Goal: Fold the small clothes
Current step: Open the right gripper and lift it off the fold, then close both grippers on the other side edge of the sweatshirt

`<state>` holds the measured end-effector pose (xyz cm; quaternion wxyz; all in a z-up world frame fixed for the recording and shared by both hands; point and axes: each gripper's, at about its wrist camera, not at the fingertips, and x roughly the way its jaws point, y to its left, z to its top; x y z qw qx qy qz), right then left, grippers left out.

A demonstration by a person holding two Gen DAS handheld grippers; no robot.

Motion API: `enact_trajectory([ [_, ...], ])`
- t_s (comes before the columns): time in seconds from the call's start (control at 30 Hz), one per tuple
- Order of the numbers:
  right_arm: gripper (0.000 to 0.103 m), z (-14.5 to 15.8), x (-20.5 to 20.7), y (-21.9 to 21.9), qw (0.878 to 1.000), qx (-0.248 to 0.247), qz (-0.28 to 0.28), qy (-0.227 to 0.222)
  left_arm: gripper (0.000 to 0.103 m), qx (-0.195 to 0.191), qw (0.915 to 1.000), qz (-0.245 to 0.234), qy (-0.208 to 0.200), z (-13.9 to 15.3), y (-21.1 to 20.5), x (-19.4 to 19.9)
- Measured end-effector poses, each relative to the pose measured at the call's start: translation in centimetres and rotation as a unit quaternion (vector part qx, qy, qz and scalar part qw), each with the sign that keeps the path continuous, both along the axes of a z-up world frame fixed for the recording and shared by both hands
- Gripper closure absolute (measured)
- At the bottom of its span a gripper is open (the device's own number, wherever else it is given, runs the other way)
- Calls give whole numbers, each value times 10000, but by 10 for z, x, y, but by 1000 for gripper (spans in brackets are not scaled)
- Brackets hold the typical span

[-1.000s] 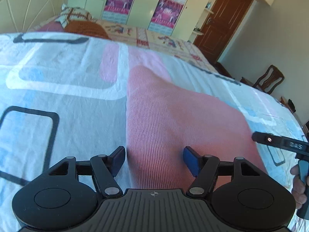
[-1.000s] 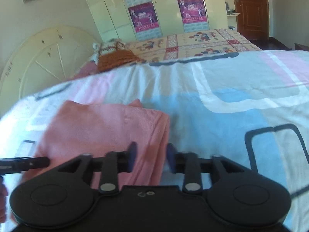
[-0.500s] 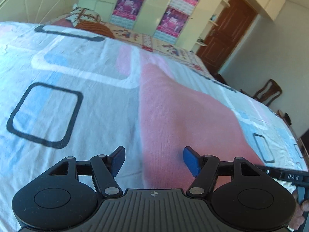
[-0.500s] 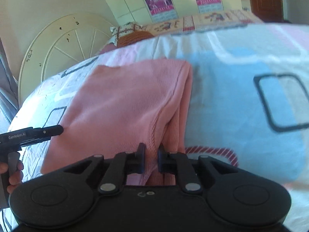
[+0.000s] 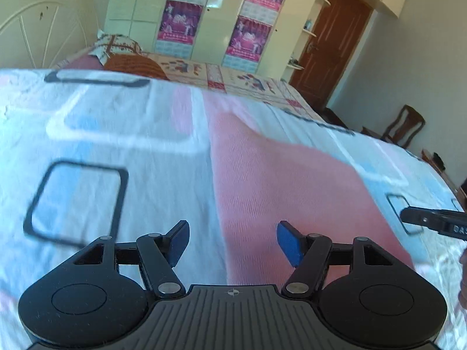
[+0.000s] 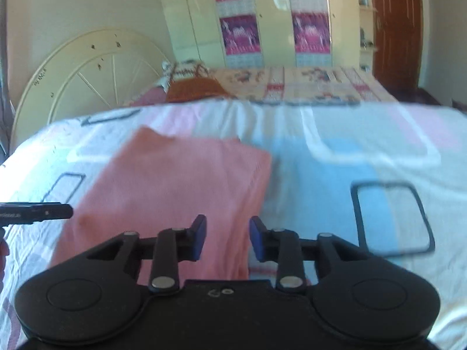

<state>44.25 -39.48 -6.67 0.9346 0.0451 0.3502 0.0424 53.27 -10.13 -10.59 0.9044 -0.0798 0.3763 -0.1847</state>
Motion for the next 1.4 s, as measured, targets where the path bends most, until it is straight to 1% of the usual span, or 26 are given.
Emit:
enact_trajectory([
  [0.07,75,-1,22,13,9996,-218,178,-64,36,-96,9999,95,97,-5,-2,21],
  [0.1,76,-6,34,18,9993,-212,314,1,36,-101,9996,73,269,-12,-7,32],
  [0.13,78,-16,45,23,9986,-296,426,136,36,9,9991,44,413,-21,-12,39],
  [0.17,80,-30,55,27,9964,-595,488,356,35,210,9985,45,494,-30,-18,42],
  [0.2,89,-48,64,27,9917,-1010,380,695,31,252,9986,41,457,-38,-23,41],
  [0.23,90,-56,64,23,9923,-1056,324,558,29,278,9987,76,409,-39,-25,40],
  [0.3,91,-53,64,18,9939,-876,223,632,29,302,9982,150,492,-32,-25,39],
  [0.37,91,-45,58,21,9937,-957,103,581,31,296,9989,125,351,-20,-22,27],
  [0.43,81,-31,40,25,9954,-878,162,344,31,220,9996,39,187,-8,-15,4],
  [0.53,81,-17,10,30,9965,-651,491,166,31,2,9995,77,292,-10,-1,-33],
  [0.6,82,-21,-2,36,9948,-644,734,277,31,160,9989,203,390,-22,3,-56],
  [0.67,84,-38,-7,40,9897,-985,838,606,31,359,9973,242,595,-38,4,-71],
  [0.7,85,-48,-10,40,9882,-1109,873,593,31,511,9976,225,407,-38,3,-79],
  [0.73,85,-48,-12,41,9892,-1080,848,518,31,611,9970,222,416,-37,1,-83],
  [0.83,82,-33,-17,47,9904,-1043,814,401,31,544,9968,276,521,-33,5,-89],
  [0.9,78,-28,-25,47,9921,-862,868,288,31,633,9962,311,511,-36,4,-93],
  [0.93,78,-33,-25,47,9910,-912,880,439,31,621,9962,357,502,-36,4,-94],
  [0.97,80,-46,-24,47,9874,-1147,868,658,31,656,9957,397,523,-35,2,-94],
  [1.1,80,-46,-27,50,9848,-1299,991,581,31,767,9943,493,559,-33,-4,-93],
  [1.2,80,-43,-24,46,9854,-1211,1048,587,31,759,9940,550,556,-27,-5,-93],
  [1.23,79,-39,-26,43,9867,-1150,1029,518,30,745,9944,573,483,-22,-5,-93],
  [1.27,72,-33,-28,40,9889,-1074,964,354,28,720,9950,583,367,-17,-5,-94],
  [1.3,48,-28,-29,36,9908,-1026,862,200,20,715,9953,614,226,-11,-6,-91],
  [1.33,33,-24,-29,31,9926,-976,720,72,2,737,9949,674,99,-6,-7,-89],
  [1.37,21,-21,-27,24,9945,-851,611,-18,0,734,9948,708,-38,-2,-7,-88],
  [1.4,33,-19,-22,16,9963,-661,551,-27,0,692,9952,687,-113,3,-7,-82],
])
